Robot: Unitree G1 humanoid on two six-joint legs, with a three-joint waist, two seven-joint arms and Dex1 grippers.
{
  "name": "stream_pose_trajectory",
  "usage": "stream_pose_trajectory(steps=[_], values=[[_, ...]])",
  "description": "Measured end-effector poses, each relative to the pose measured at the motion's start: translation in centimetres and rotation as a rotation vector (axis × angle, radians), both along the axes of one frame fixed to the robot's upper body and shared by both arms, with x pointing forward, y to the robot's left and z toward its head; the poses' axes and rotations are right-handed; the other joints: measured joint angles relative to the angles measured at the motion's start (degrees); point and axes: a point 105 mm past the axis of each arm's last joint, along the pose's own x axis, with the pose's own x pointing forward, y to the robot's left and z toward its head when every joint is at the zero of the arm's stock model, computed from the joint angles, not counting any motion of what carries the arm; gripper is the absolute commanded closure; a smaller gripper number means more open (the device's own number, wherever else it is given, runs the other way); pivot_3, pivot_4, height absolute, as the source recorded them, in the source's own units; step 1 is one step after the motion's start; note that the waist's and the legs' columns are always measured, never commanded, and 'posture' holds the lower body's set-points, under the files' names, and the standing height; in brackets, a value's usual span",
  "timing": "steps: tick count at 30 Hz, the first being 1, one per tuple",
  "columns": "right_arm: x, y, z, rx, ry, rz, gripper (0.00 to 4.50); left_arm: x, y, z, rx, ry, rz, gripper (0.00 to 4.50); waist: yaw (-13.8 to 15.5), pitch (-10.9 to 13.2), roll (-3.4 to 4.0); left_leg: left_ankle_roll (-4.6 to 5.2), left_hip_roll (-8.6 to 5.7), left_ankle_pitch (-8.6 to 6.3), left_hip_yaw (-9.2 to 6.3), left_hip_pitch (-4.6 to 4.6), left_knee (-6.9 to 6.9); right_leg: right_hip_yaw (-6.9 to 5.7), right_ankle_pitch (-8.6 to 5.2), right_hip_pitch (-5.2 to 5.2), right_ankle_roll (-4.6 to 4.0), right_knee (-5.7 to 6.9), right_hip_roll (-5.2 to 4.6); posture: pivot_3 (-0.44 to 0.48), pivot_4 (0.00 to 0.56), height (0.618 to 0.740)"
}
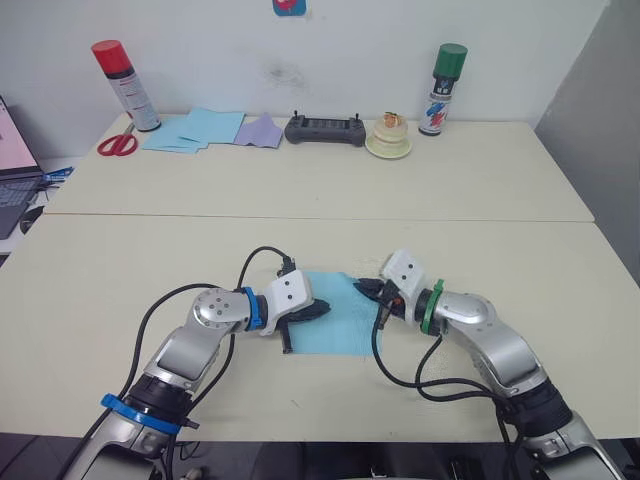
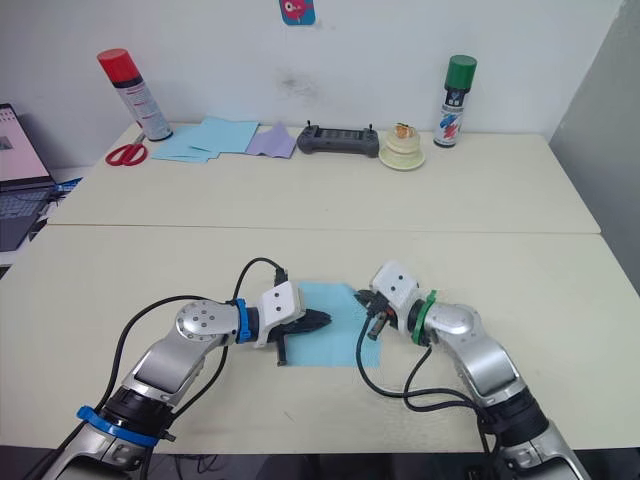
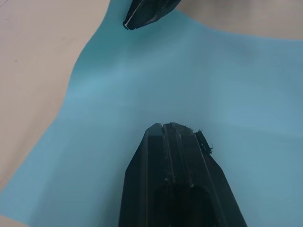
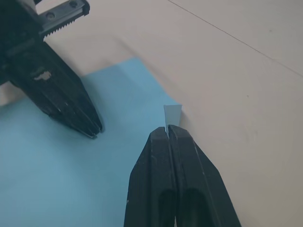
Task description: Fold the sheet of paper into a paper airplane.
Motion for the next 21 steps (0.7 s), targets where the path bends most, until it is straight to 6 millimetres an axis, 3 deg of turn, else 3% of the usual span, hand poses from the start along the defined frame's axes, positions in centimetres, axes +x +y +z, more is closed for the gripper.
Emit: stream_pose_trajectory(steps=[9,21], values=[[-0.2,0.7,-0.3,-0.090,-0.100,0.080,4.48,0.2,0.8,-0.2,-0.019,0.022,0.040,4.50,-0.2,0.0,0.00,0.00,0.11,0.00,-0.03,0.05,-0.01,-0.01,0.00,0.00,-0.01,0.03,0.00,0.000,0.150,0.740],[-0.3,1.4,-0.9,-0.099,-0.101,0.100,4.48,2.5,5.4,0.5,-0.112,0.067,0.296,4.50,-0.3,0.0,0.01,0.00,0.18,0.00,-0.04,0.11,-0.03,-0.02,0.01,0.00,-0.02,0.07,0.03,0.000,0.150,0.740]])
